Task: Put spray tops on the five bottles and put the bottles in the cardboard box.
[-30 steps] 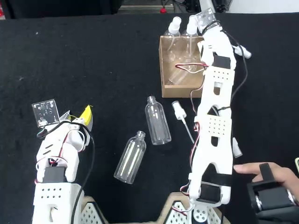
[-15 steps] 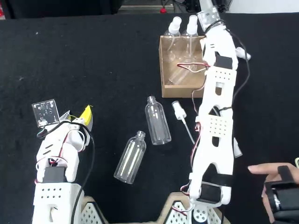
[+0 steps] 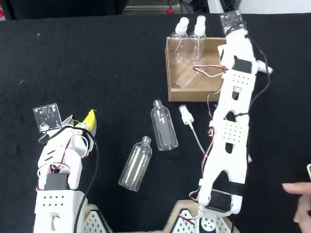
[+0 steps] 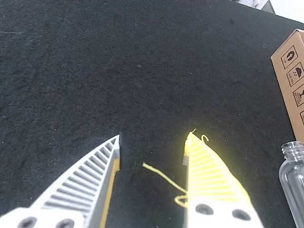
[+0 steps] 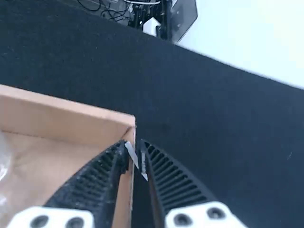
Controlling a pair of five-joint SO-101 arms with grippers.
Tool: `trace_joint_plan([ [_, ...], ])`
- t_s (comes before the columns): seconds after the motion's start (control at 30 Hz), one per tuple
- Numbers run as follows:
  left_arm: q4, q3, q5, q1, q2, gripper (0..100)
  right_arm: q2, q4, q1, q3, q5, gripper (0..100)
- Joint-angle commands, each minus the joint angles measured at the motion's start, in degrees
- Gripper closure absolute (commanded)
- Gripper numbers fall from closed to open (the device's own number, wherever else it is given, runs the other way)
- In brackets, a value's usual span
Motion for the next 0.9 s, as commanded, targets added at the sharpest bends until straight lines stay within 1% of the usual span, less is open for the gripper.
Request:
trace_joint_plan([
  [0.0, -1.4, -0.9, 0.4, 0.7, -0.7, 79, -10.2, 7.2, 1.8, -3.2, -3.1, 98.8],
  [0.13, -1.4, -0.9, 0.4, 0.7, -0.7, 79, -13.5, 13.4, 2.9, -3.2, -5.7, 98.8],
  [0.5, -1.4, -0.9, 0.5, 0.7, -0.7, 79, -25.5, 32.7, 3.8, -3.2, -9.9, 98.8],
  [0.87, -1.1, -0.9, 0.5, 0.7, -0.7, 79, -36.6, 45.5, 4.0, -3.2, -9.9, 98.8],
])
